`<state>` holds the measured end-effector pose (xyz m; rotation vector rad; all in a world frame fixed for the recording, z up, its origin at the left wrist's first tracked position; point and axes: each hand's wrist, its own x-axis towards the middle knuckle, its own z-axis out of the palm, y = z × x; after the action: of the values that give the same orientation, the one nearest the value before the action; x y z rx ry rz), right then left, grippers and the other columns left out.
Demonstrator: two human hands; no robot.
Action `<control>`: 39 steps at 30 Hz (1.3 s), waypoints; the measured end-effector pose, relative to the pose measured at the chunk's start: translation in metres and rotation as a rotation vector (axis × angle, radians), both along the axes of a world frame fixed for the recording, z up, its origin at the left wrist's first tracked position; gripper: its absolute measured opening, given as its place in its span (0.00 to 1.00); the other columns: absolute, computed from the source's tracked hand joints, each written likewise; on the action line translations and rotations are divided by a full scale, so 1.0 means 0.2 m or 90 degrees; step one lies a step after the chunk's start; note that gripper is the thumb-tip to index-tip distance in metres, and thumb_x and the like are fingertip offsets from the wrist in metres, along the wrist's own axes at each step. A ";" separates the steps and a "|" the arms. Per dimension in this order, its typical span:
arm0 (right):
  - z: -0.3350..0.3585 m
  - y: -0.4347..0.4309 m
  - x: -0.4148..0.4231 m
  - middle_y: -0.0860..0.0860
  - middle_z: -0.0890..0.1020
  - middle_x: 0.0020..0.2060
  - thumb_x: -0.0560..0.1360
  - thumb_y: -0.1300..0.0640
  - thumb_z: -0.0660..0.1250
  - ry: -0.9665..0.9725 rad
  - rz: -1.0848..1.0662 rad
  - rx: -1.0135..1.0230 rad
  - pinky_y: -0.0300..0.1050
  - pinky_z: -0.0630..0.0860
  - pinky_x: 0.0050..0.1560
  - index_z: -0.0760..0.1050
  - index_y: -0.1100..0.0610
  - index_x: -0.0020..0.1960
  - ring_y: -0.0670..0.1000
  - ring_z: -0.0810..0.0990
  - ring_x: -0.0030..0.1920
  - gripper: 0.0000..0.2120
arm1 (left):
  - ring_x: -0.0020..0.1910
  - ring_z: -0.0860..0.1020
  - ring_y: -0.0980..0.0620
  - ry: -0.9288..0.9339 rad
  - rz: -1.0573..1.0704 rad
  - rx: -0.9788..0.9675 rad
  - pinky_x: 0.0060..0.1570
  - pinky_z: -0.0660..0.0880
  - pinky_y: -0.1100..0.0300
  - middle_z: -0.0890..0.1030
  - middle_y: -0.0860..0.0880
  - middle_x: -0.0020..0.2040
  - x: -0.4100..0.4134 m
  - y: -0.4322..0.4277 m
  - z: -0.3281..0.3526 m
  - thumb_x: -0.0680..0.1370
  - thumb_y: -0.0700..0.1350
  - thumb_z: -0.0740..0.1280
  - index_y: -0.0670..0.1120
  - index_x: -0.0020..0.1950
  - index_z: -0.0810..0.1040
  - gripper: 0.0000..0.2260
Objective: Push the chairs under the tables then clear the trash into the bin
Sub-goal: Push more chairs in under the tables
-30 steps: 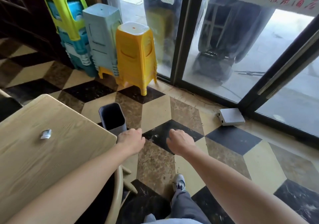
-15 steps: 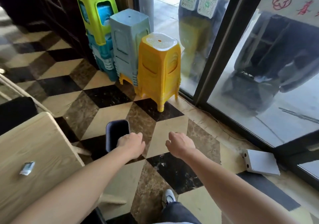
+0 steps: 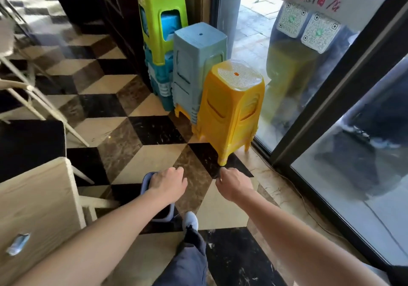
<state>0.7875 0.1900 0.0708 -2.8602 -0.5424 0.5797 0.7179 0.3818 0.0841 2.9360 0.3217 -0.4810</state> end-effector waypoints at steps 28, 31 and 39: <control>0.15 1.98 1.83 0.50 0.75 0.45 0.83 0.48 0.58 -0.042 0.318 0.020 0.43 0.65 0.32 0.74 0.54 0.57 0.53 0.73 0.41 0.11 | 0.51 0.80 0.45 -0.067 0.325 0.021 0.43 0.75 0.54 0.81 0.47 0.53 1.49 1.74 -0.04 0.83 0.54 0.58 0.48 0.59 0.76 0.13; 0.09 2.23 2.02 0.50 0.76 0.47 0.83 0.47 0.58 -0.023 0.377 0.011 0.43 0.68 0.34 0.74 0.53 0.61 0.51 0.74 0.42 0.13 | 0.52 0.81 0.45 -0.050 0.383 0.035 0.47 0.77 0.52 0.81 0.47 0.53 1.63 1.92 -0.08 0.82 0.55 0.59 0.49 0.58 0.77 0.13; 0.07 2.96 2.69 0.54 0.80 0.56 0.83 0.48 0.56 0.006 0.511 -0.045 0.43 0.68 0.37 0.75 0.54 0.62 0.54 0.77 0.47 0.15 | 0.52 0.81 0.45 -0.030 0.522 0.029 0.47 0.78 0.52 0.81 0.47 0.53 2.16 2.47 -0.08 0.83 0.55 0.58 0.49 0.59 0.77 0.14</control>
<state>1.3250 0.7819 0.0849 -2.6053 -1.7141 0.7152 1.1501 0.8764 0.0675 2.5209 1.4379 -0.2709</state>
